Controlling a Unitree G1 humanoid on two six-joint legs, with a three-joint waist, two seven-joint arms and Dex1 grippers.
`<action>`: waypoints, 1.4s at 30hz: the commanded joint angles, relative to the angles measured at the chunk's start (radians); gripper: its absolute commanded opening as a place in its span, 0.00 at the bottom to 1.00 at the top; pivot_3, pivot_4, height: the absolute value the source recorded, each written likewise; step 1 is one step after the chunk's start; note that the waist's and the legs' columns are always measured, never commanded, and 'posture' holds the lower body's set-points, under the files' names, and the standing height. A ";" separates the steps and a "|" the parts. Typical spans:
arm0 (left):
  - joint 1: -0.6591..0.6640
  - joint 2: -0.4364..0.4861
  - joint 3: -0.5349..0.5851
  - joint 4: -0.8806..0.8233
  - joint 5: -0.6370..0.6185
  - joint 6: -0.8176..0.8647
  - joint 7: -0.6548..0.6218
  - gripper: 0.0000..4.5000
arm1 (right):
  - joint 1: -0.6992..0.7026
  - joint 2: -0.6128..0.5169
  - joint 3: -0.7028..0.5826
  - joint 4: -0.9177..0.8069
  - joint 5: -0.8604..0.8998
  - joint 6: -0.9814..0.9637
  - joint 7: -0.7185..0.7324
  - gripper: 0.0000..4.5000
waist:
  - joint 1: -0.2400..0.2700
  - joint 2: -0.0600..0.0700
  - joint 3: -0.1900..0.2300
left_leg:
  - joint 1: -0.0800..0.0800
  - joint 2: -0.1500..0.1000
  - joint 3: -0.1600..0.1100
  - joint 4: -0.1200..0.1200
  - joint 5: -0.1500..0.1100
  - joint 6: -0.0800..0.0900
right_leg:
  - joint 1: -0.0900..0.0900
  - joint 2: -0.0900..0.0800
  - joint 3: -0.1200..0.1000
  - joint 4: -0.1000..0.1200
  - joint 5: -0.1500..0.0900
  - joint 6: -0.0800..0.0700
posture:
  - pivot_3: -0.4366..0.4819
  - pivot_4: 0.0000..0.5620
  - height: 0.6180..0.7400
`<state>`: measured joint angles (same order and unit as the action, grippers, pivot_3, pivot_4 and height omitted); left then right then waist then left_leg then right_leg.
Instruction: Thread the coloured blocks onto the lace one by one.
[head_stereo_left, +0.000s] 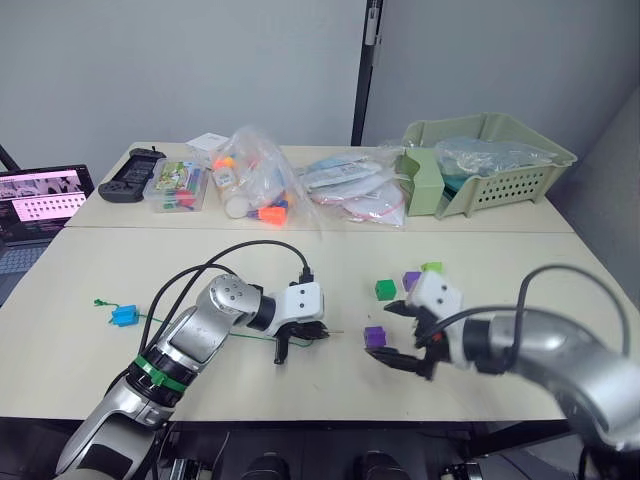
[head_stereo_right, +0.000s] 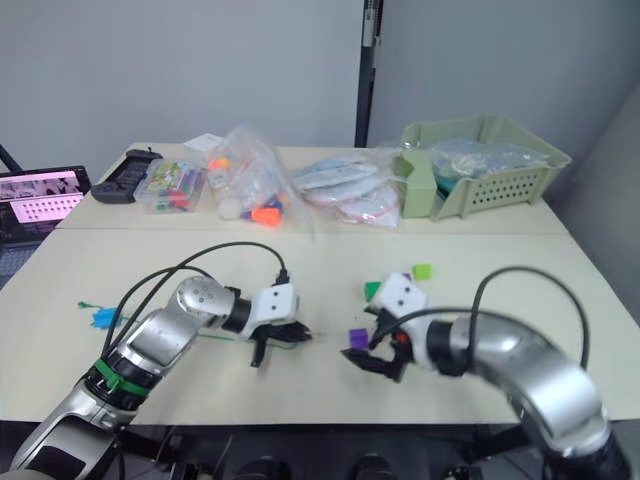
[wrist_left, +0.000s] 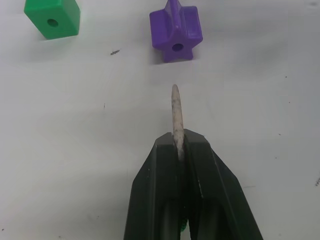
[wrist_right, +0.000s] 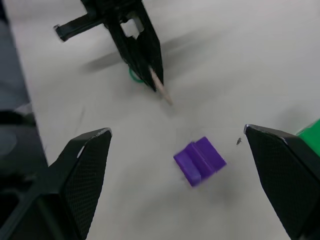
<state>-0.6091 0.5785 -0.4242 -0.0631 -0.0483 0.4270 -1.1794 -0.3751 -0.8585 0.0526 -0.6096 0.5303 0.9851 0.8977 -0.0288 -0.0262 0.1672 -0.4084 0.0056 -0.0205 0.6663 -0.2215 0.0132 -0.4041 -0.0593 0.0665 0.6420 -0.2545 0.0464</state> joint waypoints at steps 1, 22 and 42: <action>0.006 0.008 0.020 -0.056 -0.019 0.018 0.000 0.00 | -0.062 -0.062 0.156 0.175 -0.125 -0.246 0.185 1.00 | -0.001 0.000 0.000 | 0.000 0.000 0.001 -0.001 0.000 0.000 | 0.000 0.000 0.000 0.000 0.000 0.000 | 0.48 0.27 1.00; 0.030 0.019 0.010 -0.137 -0.037 0.094 0.021 0.00 | -0.245 0.124 0.370 0.702 -0.448 -0.720 0.380 0.59 | 0.013 0.000 0.000 | 0.001 -0.001 -0.004 -0.001 0.000 0.000 | -0.002 -0.001 0.001 0.004 0.000 -0.001 | 0.48 0.27 1.00; -0.020 0.001 -0.074 -0.150 0.006 0.179 0.064 0.00 | -0.165 0.177 0.370 0.479 -0.466 -0.453 0.269 0.31 | 0.013 0.000 0.000 | 0.002 -0.001 -0.004 -0.001 0.000 0.000 | -0.002 -0.001 0.001 0.005 0.000 -0.001 | 0.48 0.27 1.00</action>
<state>-0.6168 0.5806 -0.4962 -0.1971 -0.0468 0.6125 -1.1184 -0.5486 -0.6791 0.4158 -0.1035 0.0616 0.5182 1.1603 -0.0155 -0.0263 0.1673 -0.4066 0.0046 -0.0241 0.6651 -0.2215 0.0131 -0.4058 -0.0604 0.0680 0.6469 -0.2541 0.0457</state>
